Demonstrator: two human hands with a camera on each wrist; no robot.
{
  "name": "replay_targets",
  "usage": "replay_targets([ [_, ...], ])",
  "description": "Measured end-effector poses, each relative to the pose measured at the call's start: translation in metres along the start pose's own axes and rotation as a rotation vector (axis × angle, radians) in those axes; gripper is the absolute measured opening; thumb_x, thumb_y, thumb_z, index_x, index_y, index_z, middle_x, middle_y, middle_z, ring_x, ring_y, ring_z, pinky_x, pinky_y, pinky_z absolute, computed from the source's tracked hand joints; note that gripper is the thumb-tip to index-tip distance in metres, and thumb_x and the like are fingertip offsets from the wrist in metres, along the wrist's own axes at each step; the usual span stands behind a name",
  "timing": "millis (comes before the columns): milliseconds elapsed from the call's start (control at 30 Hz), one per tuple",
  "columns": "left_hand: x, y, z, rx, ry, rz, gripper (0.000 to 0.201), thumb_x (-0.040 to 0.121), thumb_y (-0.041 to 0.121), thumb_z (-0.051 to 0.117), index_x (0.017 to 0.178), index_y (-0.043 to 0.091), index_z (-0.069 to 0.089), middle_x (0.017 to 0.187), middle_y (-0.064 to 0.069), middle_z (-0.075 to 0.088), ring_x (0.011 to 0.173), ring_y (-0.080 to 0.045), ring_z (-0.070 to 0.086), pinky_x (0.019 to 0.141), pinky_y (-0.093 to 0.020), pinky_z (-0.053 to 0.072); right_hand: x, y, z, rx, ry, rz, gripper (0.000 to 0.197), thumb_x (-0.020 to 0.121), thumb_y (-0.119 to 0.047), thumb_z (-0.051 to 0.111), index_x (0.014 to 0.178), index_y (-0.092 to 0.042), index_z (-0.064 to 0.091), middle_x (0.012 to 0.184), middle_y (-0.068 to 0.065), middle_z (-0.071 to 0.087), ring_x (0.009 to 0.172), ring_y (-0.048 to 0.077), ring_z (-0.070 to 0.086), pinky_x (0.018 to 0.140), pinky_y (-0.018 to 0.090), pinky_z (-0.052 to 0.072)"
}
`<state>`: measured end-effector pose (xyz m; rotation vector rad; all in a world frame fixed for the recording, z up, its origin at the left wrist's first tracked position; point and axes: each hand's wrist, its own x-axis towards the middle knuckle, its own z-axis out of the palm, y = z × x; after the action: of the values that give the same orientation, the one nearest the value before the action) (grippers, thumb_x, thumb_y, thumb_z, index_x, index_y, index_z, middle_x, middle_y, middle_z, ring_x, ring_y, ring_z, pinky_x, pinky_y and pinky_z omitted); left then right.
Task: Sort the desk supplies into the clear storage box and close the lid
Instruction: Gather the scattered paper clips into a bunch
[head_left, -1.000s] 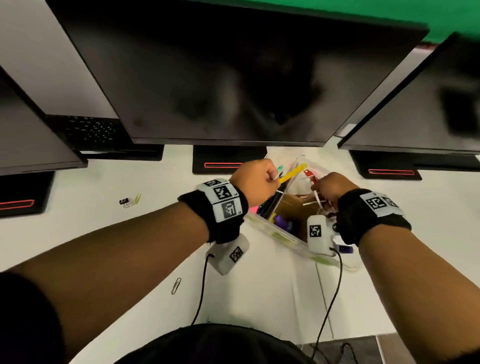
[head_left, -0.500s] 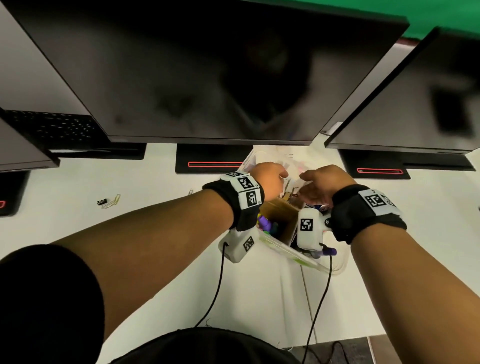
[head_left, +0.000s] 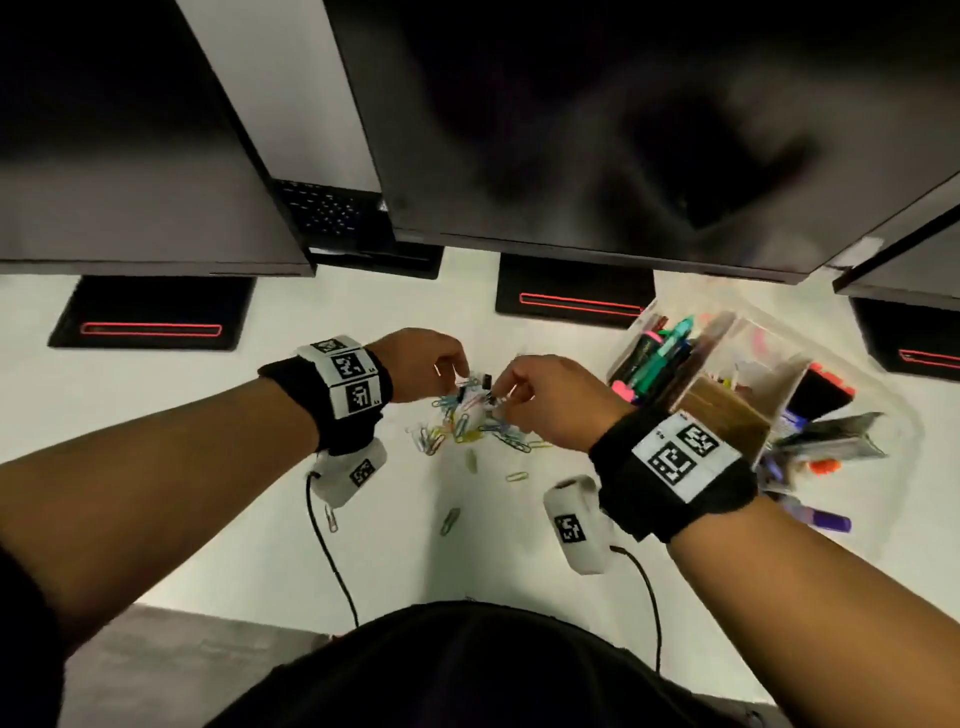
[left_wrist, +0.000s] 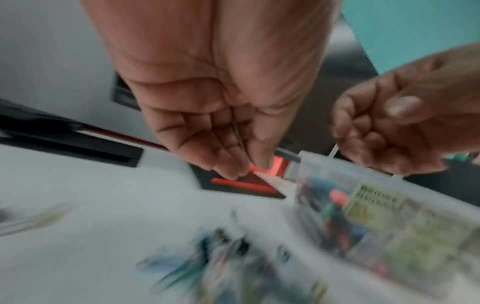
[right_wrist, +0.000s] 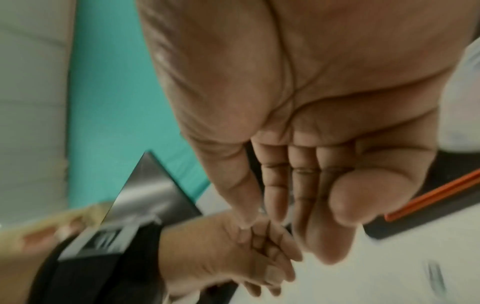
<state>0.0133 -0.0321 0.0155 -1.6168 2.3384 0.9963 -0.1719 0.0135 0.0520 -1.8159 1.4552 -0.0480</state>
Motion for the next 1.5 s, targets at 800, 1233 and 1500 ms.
replay_targets([
  [800, -0.047, -0.093, 0.079, 0.086, -0.141, -0.069, 0.031, 0.081, 0.035, 0.067, 0.101, 0.012, 0.062, 0.094, 0.005, 0.043, 0.094, -0.016, 0.051, 0.078, -0.021, 0.035, 0.04, 0.049, 0.111, -0.273, -0.13, -0.108, 0.014, 0.09, -0.019, 0.056, 0.095, -0.009, 0.064, 0.106, 0.009, 0.062, 0.102, 0.026, 0.058, 0.08, 0.027, 0.04],
  [1233, 0.011, -0.097, 0.05, -0.148, 0.382, -0.343, 0.063, 0.09, 0.028, 0.055, 0.144, 0.011, 0.026, 0.152, -0.011, 0.021, 0.141, -0.029, 0.021, 0.116, -0.04, 0.025, 0.075, 0.062, 0.075, -0.13, 0.206, 0.222, 0.068, 0.092, -0.038, 0.052, 0.147, -0.011, 0.024, 0.155, 0.01, 0.019, 0.143, 0.027, 0.019, 0.119, 0.033, 0.018],
  [1500, 0.033, -0.08, 0.061, 0.026, 0.068, -0.229, 0.067, 0.097, 0.036, 0.039, 0.149, 0.011, 0.005, 0.159, -0.007, -0.003, 0.147, -0.026, -0.003, 0.118, -0.044, 0.005, 0.101, 0.039, 0.081, -0.212, -0.039, 0.176, 0.079, 0.094, -0.053, 0.039, 0.151, -0.012, 0.003, 0.16, 0.007, -0.005, 0.148, 0.025, -0.005, 0.121, 0.04, 0.003],
])
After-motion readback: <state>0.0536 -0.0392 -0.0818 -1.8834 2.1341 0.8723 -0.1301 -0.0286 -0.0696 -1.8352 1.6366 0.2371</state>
